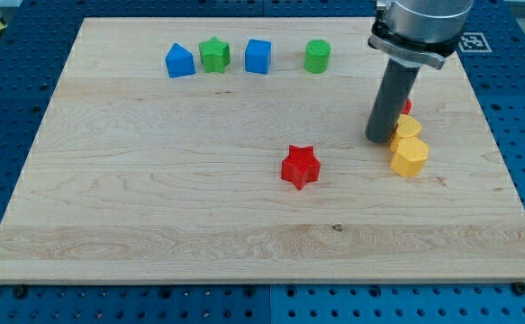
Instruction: Move the red star to the bottom left of the yellow hexagon
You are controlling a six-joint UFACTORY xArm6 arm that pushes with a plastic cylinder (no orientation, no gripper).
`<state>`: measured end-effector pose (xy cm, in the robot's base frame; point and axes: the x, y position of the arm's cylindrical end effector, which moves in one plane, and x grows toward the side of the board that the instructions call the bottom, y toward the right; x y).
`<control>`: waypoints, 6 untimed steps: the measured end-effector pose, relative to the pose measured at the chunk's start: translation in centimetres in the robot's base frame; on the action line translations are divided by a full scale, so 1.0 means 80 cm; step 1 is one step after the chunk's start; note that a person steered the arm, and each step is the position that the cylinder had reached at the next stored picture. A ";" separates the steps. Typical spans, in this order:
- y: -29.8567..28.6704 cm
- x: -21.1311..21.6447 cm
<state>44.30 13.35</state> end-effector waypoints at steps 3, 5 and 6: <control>-0.219 0.024; -0.192 0.060; -0.171 0.060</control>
